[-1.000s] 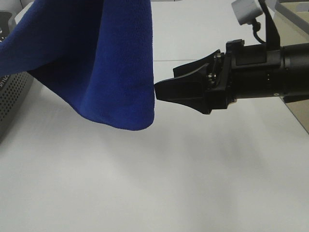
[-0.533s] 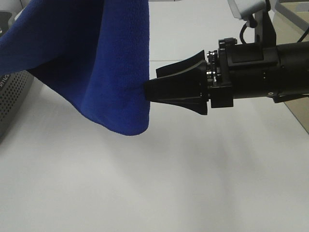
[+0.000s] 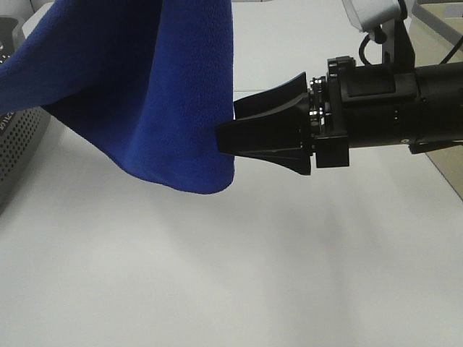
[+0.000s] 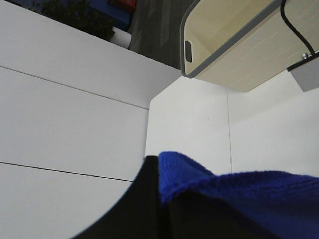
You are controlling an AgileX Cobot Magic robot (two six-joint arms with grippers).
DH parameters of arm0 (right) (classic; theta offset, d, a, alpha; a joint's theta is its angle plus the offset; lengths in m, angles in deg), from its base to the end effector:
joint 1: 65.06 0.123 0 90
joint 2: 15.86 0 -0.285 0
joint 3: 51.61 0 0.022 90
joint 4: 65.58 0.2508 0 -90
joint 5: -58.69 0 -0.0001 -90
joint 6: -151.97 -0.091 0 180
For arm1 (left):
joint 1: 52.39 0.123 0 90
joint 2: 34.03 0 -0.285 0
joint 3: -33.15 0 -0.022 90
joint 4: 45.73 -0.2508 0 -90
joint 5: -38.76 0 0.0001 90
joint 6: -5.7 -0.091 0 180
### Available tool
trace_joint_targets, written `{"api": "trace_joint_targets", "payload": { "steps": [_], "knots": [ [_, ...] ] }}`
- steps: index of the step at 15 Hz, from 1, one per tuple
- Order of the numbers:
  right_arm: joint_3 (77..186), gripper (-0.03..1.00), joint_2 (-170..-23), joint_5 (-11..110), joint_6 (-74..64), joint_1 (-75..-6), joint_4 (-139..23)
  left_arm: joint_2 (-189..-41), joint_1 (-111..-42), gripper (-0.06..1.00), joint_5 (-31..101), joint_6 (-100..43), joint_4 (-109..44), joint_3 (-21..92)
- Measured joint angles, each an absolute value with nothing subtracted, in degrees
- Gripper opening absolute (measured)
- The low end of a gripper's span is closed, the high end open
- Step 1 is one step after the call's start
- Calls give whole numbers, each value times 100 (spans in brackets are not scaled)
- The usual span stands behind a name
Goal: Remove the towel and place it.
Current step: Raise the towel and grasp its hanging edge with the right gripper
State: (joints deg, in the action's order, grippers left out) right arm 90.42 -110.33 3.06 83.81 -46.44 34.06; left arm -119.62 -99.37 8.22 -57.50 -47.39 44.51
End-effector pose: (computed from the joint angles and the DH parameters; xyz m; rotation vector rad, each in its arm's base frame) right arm 0.2308 0.1560 0.2288 -0.9735 1.7692 1.1219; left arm 0.2066 -0.2195 0.4732 1.5115 1.0396 0.2302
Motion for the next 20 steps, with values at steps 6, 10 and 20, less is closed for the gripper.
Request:
{"api": "trace_joint_targets", "payload": {
  "steps": [6, 10, 20],
  "knots": [
    [9042, 70, -11033, 873, 8553, -3853, 3400, -12002, -9937, 0, 839, -5750, -4739, 4451],
    [9042, 69, -11067, 1744, 8565, -3653, 3395, -12002, -9937, 0, 839, -5750, -4711, 4451],
    [9042, 34, -11073, 1778, 8084, -3653, 3406, -12002, -9937, 0, 839, -5750, -4699, 4451]
  ]
}}
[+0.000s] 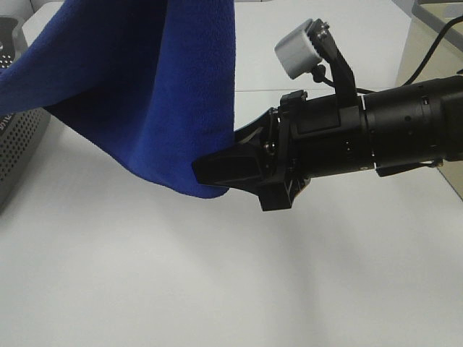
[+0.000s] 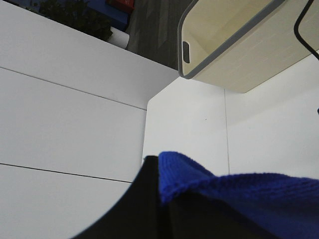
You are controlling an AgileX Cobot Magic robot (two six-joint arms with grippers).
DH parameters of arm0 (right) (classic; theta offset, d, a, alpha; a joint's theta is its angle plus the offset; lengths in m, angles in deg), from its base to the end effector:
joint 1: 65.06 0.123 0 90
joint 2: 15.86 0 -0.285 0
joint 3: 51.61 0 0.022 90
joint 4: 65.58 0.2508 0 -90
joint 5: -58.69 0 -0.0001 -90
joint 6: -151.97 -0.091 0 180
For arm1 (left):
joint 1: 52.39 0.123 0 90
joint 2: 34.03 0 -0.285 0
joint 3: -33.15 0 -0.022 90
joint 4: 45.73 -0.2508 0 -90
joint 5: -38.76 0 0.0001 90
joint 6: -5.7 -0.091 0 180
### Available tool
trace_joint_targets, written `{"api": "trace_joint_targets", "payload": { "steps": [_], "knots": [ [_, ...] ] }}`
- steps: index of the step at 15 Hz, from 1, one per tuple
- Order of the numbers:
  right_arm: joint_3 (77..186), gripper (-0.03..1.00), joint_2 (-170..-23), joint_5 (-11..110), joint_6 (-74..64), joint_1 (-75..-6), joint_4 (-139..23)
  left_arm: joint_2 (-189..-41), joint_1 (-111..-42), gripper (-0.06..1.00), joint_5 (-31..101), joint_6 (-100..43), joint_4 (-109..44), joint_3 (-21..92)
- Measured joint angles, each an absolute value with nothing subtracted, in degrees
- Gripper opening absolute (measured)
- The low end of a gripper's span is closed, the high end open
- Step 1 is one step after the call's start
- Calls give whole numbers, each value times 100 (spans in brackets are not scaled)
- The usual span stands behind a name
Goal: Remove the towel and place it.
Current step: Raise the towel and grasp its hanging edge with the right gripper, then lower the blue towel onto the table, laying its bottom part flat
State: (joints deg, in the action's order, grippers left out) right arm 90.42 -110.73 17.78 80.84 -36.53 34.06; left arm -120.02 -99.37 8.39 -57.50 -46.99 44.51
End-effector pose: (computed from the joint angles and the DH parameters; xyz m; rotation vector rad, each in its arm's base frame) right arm 0.2181 0.1855 0.2132 -1.0283 1.9139 0.9832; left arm 0.2081 -0.2215 0.4714 1.5129 1.0441 0.2223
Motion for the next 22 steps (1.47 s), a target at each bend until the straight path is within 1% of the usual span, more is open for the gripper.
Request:
{"api": "trace_joint_targets", "payload": {
  "steps": [1, 3, 6, 7, 10, 12, 14, 16, 19, 21, 22],
  "knots": [
    [9042, 31, -11073, 1761, 7998, -3653, 3406, -12002, -9937, 0, 839, -5750, -4699, 4451],
    [9042, 18, -11073, 1704, 7516, -3653, 3406, -12002, -9937, 0, 839, -5750, -4699, 4451],
    [9042, 3, -11050, 1652, 6892, -3653, 3309, -12002, -9937, 0, 839, -5750, -4699, 4451],
    [9042, 0, -10964, 1652, 6657, -3653, 3183, -12002, -9937, 0, 839, -5750, -4699, 4451],
    [9076, 0, -10311, 2088, 4789, -3653, 1911, -12025, -9937, 0, 839, -5217, -4659, 4451],
    [9409, 0, -10053, 2088, 3254, -3653, 432, -12105, -9937, 0, 839, -4649, -4642, 4451],
    [10039, 0, -9996, 1578, 1477, -3653, -1470, -12174, -9937, 0, 839, -3979, -4636, 4451],
    [10881, 0, -9996, 632, 11, -3653, -3229, -12197, -9937, 0, 839, -3200, -4659, 4451],
    [12314, 0, -9996, -617, -1313, -3653, -5057, -12197, -9937, 0, 776, -2140, -5100, 4451],
    [12972, 0, -9990, -983, -1628, -3653, -5704, -12197, -9937, 0, 461, -1578, -5627, 4451],
    [13333, 0, -9990, -1024, -1800, -3653, -6019, -12197, -9937, 0, 66, -1177, -6080, 4451]
  ]
}}
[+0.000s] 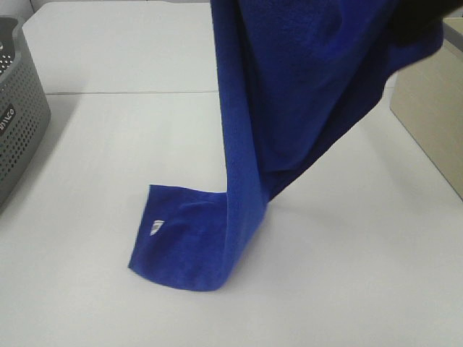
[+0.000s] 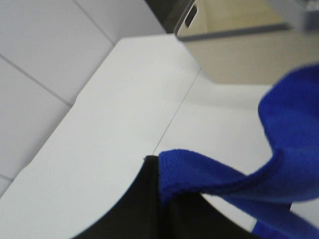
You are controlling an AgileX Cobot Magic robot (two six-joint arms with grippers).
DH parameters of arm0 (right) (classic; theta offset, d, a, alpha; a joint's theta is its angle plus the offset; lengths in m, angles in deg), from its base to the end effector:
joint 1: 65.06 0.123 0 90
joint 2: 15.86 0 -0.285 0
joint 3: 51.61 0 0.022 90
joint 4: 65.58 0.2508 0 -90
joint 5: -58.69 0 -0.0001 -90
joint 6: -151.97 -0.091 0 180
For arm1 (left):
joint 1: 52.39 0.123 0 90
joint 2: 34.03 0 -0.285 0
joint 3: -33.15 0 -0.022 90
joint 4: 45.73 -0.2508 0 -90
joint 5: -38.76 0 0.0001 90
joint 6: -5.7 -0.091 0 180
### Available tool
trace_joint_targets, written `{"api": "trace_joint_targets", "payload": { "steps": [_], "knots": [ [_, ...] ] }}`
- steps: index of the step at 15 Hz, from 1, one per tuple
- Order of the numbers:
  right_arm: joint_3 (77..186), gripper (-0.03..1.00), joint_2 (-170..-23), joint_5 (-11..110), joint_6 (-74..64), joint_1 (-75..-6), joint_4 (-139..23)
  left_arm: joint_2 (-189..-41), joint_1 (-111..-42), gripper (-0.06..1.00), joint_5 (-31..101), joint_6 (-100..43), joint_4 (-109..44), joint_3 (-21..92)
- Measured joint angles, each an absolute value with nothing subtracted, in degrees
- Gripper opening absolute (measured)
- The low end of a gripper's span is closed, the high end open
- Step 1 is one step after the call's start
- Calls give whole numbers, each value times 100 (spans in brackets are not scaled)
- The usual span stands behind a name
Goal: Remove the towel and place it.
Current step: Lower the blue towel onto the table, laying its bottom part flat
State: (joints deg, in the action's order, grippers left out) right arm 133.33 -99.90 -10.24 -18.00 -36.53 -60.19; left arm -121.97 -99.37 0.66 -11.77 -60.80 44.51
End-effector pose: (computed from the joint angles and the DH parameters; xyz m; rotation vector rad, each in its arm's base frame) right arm 0.2251 0.1315 0.3986 -0.8465 2.4539 0.2445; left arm 0.2227 -0.2173 0.4512 1.1405 1.6175 -0.0391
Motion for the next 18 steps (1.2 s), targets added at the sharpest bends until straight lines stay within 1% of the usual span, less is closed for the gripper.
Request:
{"api": "trace_joint_targets", "payload": {
  "steps": [3, 5, 6, 9, 12, 14, 16, 18],
  "knots": [
    [14021, 0, -9985, -1098, -2023, -3653, -6512, -12197, -9937, 0, -731, -169, -7272, 4451],
    [14273, 0, -9985, -1115, -2075, -3653, -6598, -12128, -9937, 0, -817, 181, -7455, 4451],
    [14554, 0, -9979, -1121, -2121, -3653, -6615, -11939, -9937, 0, -971, 249, -7449, 4451],
    [14943, 0, -9973, -1121, -2121, -3653, -6558, -11544, -9937, 0, -920, 249, -7409, 4451],
    [15367, 0, -9967, -1121, -2018, -3653, -6111, -11137, -9937, 0, -312, 249, -7386, 4451],
    [15442, 0, -9916, -1121, -1794, -3653, -5664, -11063, -9937, 0, -209, 140, -7215, 4451],
    [15442, 0, -9727, -1127, -1622, -3653, -5406, -11063, -9937, 0, -662, -135, -6607, 4451],
    [15218, 0, -9383, -1121, -1542, -3653, -5206, -11045, -9937, 0, -1544, -272, -6080, 4451]
  ]
}}
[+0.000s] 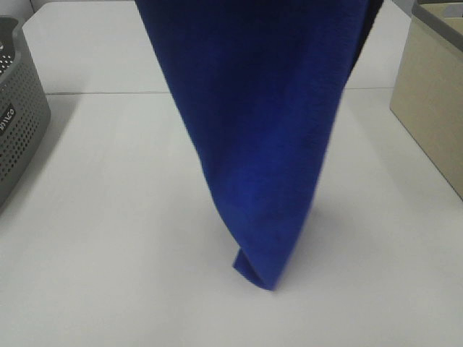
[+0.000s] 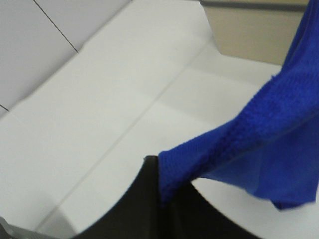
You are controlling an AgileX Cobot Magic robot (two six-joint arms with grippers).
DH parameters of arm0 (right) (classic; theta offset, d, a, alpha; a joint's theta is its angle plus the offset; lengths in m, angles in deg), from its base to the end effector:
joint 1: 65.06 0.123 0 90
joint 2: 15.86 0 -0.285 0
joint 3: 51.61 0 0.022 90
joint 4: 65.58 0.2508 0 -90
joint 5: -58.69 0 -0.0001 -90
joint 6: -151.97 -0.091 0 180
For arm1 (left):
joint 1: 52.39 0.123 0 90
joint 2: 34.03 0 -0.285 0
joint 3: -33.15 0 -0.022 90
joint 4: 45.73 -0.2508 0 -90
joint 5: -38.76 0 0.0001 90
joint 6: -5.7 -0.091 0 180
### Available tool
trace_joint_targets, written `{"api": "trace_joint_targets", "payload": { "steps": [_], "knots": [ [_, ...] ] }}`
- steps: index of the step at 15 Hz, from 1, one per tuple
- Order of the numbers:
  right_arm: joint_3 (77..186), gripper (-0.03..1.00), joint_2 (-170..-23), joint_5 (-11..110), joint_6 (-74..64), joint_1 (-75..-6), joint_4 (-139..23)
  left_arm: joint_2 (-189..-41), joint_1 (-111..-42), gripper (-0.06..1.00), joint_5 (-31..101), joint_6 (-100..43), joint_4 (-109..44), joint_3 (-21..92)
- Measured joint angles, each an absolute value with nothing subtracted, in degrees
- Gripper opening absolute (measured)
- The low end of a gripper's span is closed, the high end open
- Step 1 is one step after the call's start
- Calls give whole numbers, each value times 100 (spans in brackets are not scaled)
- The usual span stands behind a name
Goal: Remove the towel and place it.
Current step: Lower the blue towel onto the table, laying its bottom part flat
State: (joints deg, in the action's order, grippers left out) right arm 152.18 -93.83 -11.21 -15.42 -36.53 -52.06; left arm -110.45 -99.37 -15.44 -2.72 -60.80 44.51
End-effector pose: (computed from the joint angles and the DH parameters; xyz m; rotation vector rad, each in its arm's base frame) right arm 0.1706 0.1155 0.5172 -0.8011 2.0211 0.4460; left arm 0.1706 -0.1547 0.4835 0.9812 1.8048 -0.1015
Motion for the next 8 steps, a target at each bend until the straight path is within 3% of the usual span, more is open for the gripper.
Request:
{"api": "trace_joint_targets", "payload": {
  "steps": [3, 8],
  "knots": [
    [14204, 0, -8741, -1127, -1462, -3653, -4340, -10959, -9937, 0, -2959, 26, -5307, 4548],
    [13895, 0, -8483, -1150, -1015, -3653, -2776, -10788, -9937, 0, -3103, 914, -3891, 5064]
  ]
}}
